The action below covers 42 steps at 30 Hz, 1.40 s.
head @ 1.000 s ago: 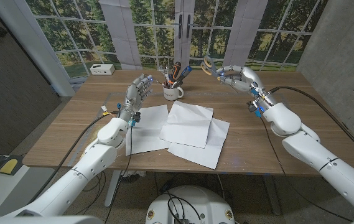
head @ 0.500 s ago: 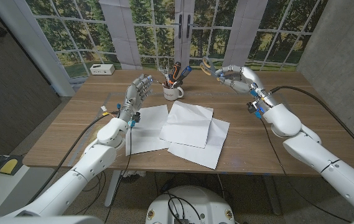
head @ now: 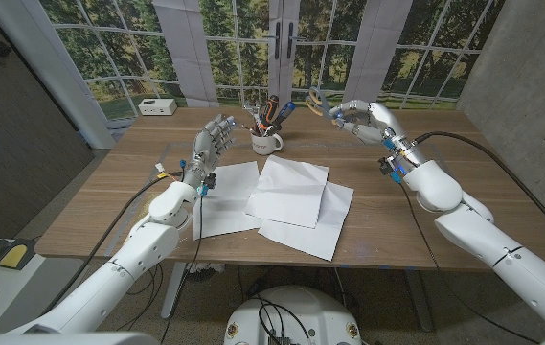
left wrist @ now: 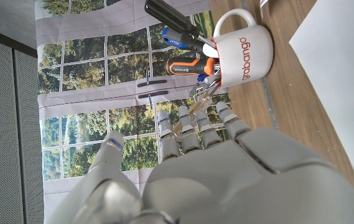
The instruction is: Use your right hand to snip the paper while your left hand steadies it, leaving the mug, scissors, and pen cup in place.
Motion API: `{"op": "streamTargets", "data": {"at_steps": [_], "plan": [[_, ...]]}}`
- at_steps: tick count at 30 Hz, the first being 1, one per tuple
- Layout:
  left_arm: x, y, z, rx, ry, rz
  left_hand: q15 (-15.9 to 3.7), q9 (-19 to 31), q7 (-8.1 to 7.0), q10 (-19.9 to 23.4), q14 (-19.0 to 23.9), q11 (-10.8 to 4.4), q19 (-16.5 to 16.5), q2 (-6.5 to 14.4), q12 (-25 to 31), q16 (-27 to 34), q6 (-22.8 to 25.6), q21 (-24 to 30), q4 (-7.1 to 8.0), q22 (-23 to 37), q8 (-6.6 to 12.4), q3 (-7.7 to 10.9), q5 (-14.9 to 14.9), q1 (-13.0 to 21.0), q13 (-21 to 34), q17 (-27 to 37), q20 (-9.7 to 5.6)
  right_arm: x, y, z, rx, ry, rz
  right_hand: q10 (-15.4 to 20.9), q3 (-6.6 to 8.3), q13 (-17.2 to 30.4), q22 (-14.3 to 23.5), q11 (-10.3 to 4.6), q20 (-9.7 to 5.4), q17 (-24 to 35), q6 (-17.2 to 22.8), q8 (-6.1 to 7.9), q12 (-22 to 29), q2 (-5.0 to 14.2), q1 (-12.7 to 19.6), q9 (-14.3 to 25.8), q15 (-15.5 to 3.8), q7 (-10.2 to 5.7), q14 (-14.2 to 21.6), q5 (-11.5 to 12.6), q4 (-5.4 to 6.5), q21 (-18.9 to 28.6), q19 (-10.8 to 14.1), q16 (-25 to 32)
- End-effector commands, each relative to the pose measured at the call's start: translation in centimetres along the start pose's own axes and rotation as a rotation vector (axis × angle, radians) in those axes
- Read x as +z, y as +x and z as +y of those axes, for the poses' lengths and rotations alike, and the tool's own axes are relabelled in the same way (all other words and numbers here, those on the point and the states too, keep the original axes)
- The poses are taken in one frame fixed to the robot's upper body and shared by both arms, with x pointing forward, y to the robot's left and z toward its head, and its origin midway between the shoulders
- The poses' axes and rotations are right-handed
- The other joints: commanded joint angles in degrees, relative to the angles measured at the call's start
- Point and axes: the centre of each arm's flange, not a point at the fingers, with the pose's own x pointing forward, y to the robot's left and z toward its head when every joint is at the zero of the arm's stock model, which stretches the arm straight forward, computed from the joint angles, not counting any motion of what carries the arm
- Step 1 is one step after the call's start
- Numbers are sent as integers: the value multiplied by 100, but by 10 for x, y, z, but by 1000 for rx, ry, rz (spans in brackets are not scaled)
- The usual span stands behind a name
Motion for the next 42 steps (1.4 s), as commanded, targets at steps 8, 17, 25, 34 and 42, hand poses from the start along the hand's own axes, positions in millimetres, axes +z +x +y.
{"op": "streamTargets", "data": {"at_steps": [8,17,25,34,42], "plan": [[-2,1,2,6,0,6,-21,16,-6,33,54,-32,41,64,-6,-20,76,-4,-10,15,17,-14,25,12,16,34,-11,1,-1,3,-15,2,-39,-208,130,261,17,-136,-703,56,-457,-75,106,-49,13,15,-1067,-93,494,68,-7,71,-119,0],[-4,1,2,7,0,15,-15,16,-1,45,56,-21,42,63,-6,-20,77,-5,-11,15,15,-16,24,12,17,34,-10,5,-3,3,-10,-36,-64,-235,157,323,20,-153,-706,76,-283,13,131,-49,-17,37,-1066,-117,479,107,9,101,-184,2],[-4,2,1,5,1,15,-15,15,10,38,59,-28,44,63,-15,-21,80,-7,-11,15,15,-18,24,11,18,35,-10,12,-3,7,28,-108,-87,-272,168,349,23,-179,-719,91,-321,-1,127,-54,-46,63,-1070,-150,453,125,19,117,-255,6],[-3,2,-1,1,1,12,-18,15,-2,68,54,14,44,66,-10,-24,95,-9,-13,15,18,-19,24,13,20,34,-11,14,-6,7,12,-125,-108,-229,176,334,30,-212,-727,98,-275,9,123,-49,-65,66,-1070,-161,433,134,19,148,-303,12],[-3,1,-2,-1,0,14,-19,16,-2,58,59,-25,46,70,-21,-23,88,-10,-12,15,12,-19,25,13,21,35,-12,18,-8,10,16,-170,-127,-177,184,293,31,-217,-712,99,-206,15,110,-56,-64,57,-1070,-166,452,142,6,194,-311,32]]}}
